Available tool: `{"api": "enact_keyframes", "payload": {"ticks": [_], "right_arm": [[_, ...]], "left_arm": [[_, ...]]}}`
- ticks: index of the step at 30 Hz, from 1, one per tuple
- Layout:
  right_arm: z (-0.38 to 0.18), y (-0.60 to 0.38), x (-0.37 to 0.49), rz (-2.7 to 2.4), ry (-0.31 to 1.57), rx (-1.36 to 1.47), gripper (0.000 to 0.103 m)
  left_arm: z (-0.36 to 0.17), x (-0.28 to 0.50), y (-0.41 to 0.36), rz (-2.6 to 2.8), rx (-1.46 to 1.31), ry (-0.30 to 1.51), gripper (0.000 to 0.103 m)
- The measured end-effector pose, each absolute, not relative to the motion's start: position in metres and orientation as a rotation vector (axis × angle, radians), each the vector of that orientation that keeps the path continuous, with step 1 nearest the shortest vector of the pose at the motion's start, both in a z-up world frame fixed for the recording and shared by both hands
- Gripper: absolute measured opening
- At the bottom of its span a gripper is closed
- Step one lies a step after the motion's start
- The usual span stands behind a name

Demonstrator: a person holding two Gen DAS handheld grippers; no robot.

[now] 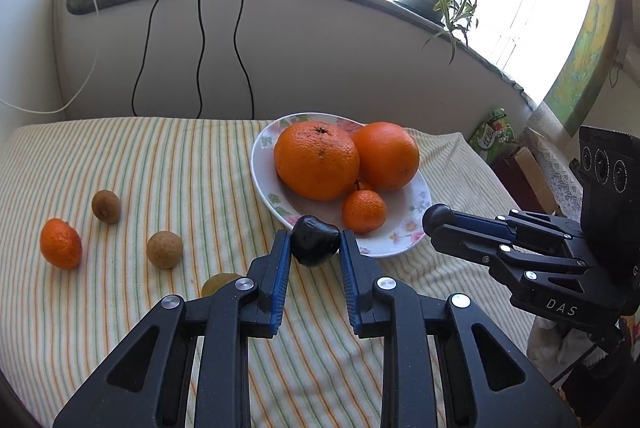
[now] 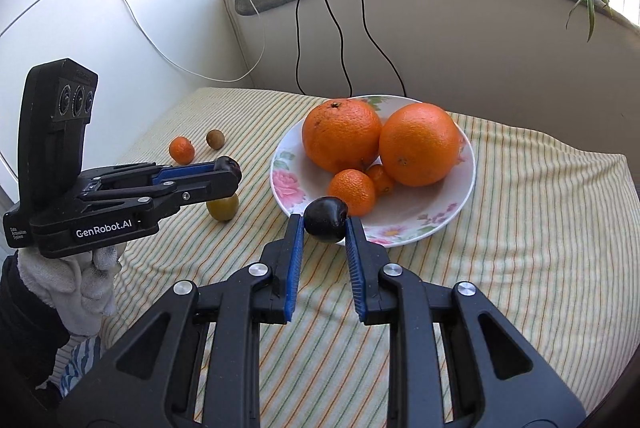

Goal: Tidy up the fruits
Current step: 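Carry the dark plums onto the plate and open the right gripper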

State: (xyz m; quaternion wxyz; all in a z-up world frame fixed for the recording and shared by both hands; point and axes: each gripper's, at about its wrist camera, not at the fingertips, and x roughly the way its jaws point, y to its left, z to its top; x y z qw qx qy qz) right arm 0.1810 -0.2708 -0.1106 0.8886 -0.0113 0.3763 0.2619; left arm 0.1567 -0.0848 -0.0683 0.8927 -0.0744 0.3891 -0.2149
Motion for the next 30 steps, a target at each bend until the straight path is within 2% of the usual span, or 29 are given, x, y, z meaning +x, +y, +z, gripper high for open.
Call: {"api": "enact_keyframes", "payload": {"ticks": [28, 29, 30], "right_arm": [[-0.125, -0.285, 0.214, 0.47, 0.792, -0.047, 0.023], [-0.124, -0.285, 0.215, 0.472, 0.791, -0.046, 0.023], [-0.124, -0.286, 0.215, 0.473, 0.788, -0.042, 0.031]], "left_arm": [[-0.074, 0.178, -0.124, -0.448, -0.075, 0.826, 0.023], [-0.073, 0.178, -0.125, -0.447, -0.071, 0.825, 0.026], [-0.073, 0.177, -0.125, -0.446, -0.069, 0.823, 0.036]]}}
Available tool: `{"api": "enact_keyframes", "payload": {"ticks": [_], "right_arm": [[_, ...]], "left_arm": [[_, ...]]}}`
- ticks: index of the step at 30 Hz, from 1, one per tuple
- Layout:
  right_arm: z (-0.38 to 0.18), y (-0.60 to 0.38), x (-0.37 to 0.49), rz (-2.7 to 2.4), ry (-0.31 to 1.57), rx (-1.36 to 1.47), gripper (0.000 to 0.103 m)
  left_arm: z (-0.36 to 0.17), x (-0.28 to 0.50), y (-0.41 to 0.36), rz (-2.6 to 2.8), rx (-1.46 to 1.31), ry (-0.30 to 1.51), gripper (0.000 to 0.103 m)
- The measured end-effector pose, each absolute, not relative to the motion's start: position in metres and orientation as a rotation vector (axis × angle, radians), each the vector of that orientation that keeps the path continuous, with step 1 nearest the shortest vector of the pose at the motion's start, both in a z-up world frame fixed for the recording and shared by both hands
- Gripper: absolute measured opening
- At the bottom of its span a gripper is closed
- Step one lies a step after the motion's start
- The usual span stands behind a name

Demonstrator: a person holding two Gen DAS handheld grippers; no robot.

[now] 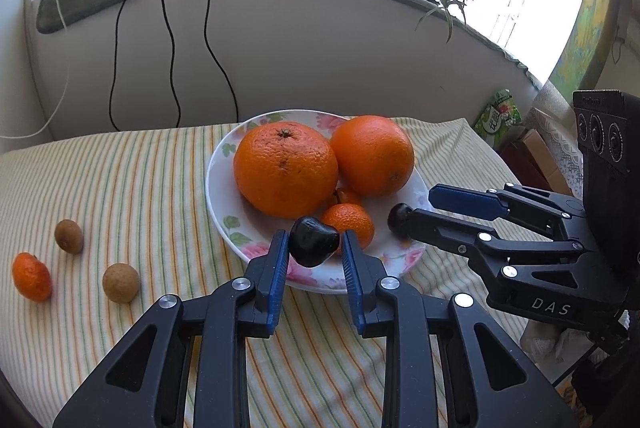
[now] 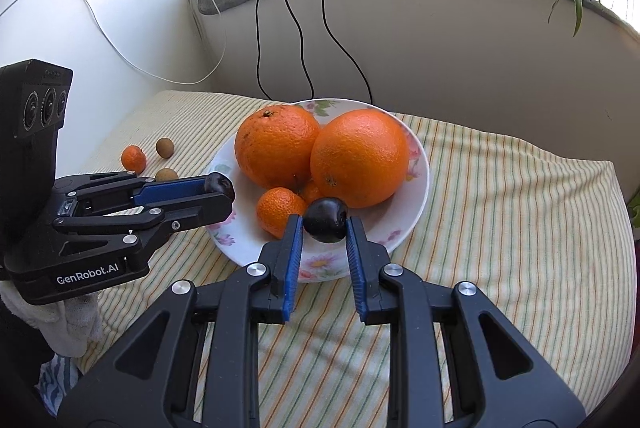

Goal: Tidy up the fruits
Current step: 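Carry the dark plums onto the plate and open the right gripper, then grasp the loose tangerine with the left gripper while the right gripper grasps the green kiwi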

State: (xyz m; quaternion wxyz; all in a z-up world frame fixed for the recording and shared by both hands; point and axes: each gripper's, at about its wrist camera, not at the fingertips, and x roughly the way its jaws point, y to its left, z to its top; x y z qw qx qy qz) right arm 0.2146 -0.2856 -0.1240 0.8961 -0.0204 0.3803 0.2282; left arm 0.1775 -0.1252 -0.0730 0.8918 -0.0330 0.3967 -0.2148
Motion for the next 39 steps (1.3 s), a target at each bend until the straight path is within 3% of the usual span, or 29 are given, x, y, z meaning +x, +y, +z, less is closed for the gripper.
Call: {"api": "enact_keyframes", "payload": {"ticks": [1, 3, 12, 39], "right_arm": [[-0.123, -0.286, 0.214, 0.471, 0.782, -0.041, 0.046], [-0.121, -0.287, 0.212, 0.461, 0.762, -0.044, 0.063], [-0.115, -0.284, 0.206, 0.461, 0.738, -0.069, 0.087], [-0.105, -0.253, 0.184, 0.535, 0.735, -0.094, 0.096]], "left_arm": [[-0.072, 0.177, -0.125, -0.443, -0.067, 0.819, 0.042], [-0.071, 0.176, -0.124, -0.438, -0.067, 0.812, 0.054], [-0.066, 0.174, -0.116, -0.407, -0.072, 0.807, 0.072], [-0.057, 0.159, -0.058, -0.3, -0.112, 0.776, 0.075]]}}
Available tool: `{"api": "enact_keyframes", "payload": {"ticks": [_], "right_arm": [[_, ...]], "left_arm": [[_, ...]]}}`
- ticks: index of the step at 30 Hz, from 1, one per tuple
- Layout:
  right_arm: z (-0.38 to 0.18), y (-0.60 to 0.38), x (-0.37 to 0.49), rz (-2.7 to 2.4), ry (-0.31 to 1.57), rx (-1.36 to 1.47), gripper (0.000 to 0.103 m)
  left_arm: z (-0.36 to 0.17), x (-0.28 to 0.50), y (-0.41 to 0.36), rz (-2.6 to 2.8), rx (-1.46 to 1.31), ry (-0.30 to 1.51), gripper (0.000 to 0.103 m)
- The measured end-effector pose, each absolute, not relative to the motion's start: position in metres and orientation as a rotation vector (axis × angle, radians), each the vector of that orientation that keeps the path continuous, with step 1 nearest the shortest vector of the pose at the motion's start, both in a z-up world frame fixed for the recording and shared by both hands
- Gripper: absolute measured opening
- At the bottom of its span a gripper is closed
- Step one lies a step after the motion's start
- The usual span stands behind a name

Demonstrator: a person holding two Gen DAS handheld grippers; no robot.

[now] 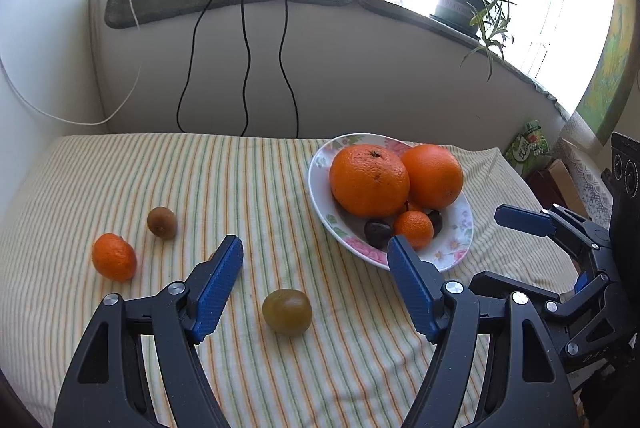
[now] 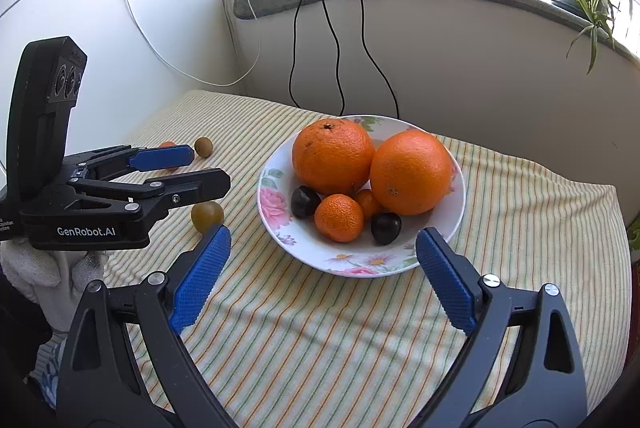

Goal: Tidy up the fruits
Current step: 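Grasp the loose tangerine with the left gripper while the right gripper grasps the green kiwi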

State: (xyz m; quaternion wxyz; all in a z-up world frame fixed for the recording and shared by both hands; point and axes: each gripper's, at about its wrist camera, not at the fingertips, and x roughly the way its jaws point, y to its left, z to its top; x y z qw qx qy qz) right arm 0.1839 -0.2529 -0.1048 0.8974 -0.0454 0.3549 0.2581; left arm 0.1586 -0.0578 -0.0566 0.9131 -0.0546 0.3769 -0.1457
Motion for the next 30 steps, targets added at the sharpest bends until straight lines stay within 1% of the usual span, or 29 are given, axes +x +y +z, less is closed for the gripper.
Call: {"api": "enact_keyframes", "payload": {"ticks": [13, 19, 20, 22, 26, 28, 30], "right_arm": [[-0.106, -0.213, 0.173, 0.654, 0.748, -0.112, 0.096], [-0.11, -0.192, 0.17, 0.705, 0.763, -0.149, 0.095], [-0.111, -0.188, 0.169, 0.711, 0.766, -0.155, 0.094], [-0.114, -0.181, 0.17, 0.722, 0.775, -0.162, 0.089], [-0.12, -0.17, 0.171, 0.732, 0.79, -0.172, 0.088], [-0.123, -0.165, 0.173, 0.741, 0.803, -0.175, 0.083], [-0.126, -0.159, 0.175, 0.752, 0.816, -0.178, 0.081]], "left_arm": [[-0.069, 0.153, 0.005, -0.182, -0.153, 0.788, 0.075], [-0.08, 0.152, 0.027, -0.144, -0.168, 0.808, 0.072], [-0.081, 0.152, 0.03, -0.139, -0.171, 0.81, 0.07], [-0.084, 0.153, 0.036, -0.125, -0.176, 0.813, 0.07], [-0.088, 0.155, 0.046, -0.107, -0.182, 0.821, 0.062], [-0.089, 0.158, 0.051, -0.1, -0.184, 0.824, 0.06], [-0.091, 0.162, 0.054, -0.098, -0.191, 0.828, 0.057]]}}
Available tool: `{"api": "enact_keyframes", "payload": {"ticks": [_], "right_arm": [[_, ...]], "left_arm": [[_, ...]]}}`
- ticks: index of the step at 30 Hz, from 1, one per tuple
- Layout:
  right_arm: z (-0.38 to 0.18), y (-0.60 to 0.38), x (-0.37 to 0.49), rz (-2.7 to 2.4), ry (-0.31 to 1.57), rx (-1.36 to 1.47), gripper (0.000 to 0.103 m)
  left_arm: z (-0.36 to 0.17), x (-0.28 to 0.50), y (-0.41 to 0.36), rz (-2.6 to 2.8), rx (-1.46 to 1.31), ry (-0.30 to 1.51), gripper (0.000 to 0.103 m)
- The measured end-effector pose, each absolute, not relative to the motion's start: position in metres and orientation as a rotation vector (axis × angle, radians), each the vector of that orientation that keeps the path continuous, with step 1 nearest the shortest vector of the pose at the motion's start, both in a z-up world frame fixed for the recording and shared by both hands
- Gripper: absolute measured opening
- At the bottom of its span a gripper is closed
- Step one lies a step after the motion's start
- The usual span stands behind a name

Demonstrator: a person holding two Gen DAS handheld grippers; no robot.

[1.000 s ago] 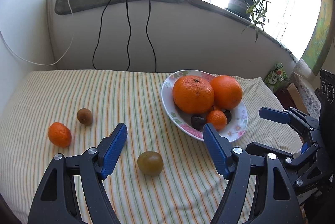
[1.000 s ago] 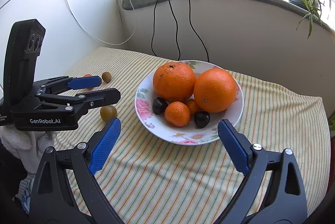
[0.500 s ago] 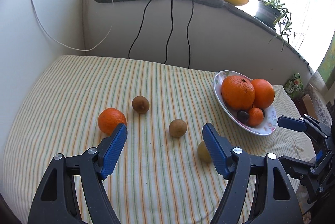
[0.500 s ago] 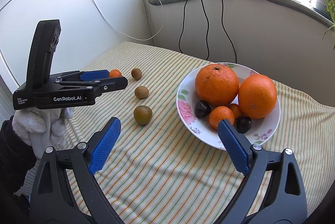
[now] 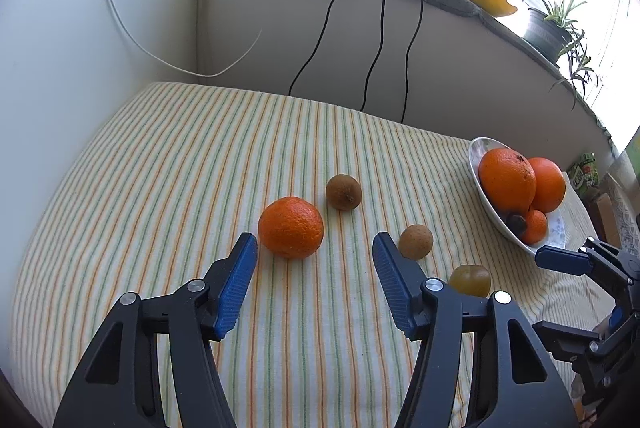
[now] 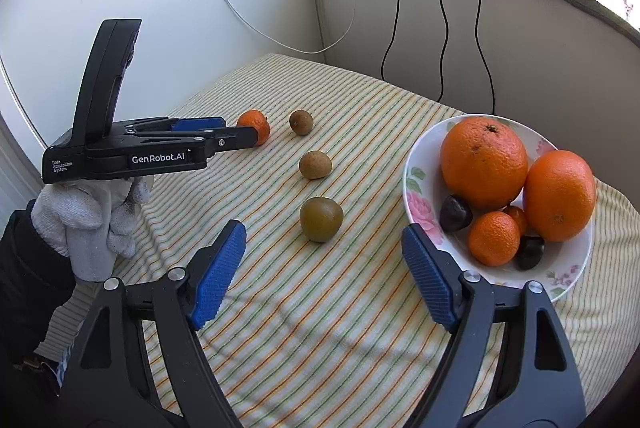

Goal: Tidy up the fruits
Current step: 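Grasp the loose tangerine with the left gripper while the right gripper grasps the green kiwi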

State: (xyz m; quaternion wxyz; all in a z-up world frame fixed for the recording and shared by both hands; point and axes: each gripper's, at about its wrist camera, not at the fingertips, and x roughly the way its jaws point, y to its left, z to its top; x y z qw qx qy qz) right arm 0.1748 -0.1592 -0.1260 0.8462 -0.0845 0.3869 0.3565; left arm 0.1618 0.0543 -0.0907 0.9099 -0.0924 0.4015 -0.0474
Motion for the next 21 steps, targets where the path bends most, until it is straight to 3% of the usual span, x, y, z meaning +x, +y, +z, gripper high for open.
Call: {"api": "enact_keyframes", "payload": {"ticks": [9, 21], "right_arm": [[-0.143, -0.14, 0.192, 0.762, 0.872, -0.175, 0.069], [-0.16, -0.125, 0.207, 0.761, 0.924, -0.19, 0.05]], "left_arm": [[-0.1, 0.176, 0.06, -0.104, -0.212, 0.853, 0.048], [-0.107, 0.184, 0.068, -0.085, -0.223, 0.867, 0.044]]}}
